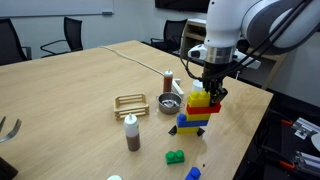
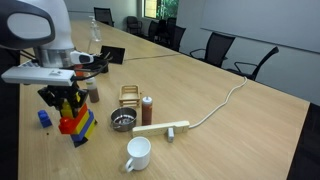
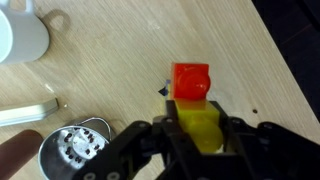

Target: Attach the stack of lego's to the yellow lego

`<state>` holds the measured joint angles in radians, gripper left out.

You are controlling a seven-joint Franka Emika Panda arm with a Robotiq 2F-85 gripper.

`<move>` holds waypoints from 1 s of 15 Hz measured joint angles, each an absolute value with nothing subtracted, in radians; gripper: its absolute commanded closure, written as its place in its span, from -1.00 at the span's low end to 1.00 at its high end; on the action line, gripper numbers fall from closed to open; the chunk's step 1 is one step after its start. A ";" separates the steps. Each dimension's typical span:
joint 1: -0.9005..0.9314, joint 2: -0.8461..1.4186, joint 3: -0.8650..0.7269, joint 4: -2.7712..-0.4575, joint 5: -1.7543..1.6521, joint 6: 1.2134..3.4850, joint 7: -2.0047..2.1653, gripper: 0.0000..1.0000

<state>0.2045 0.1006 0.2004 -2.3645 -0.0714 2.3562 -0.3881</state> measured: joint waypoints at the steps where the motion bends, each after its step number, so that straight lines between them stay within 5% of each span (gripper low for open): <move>1: 0.204 0.110 0.200 -2.361 -0.062 2.356 -0.405 -0.47; 5: 0.204 0.139 0.209 -2.340 -0.039 2.354 -0.457 -0.98; 15: 0.241 0.005 0.268 -2.315 0.030 2.222 -0.464 -1.00</move>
<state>0.2407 0.0047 0.2680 -2.3148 0.0296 2.2225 -0.4640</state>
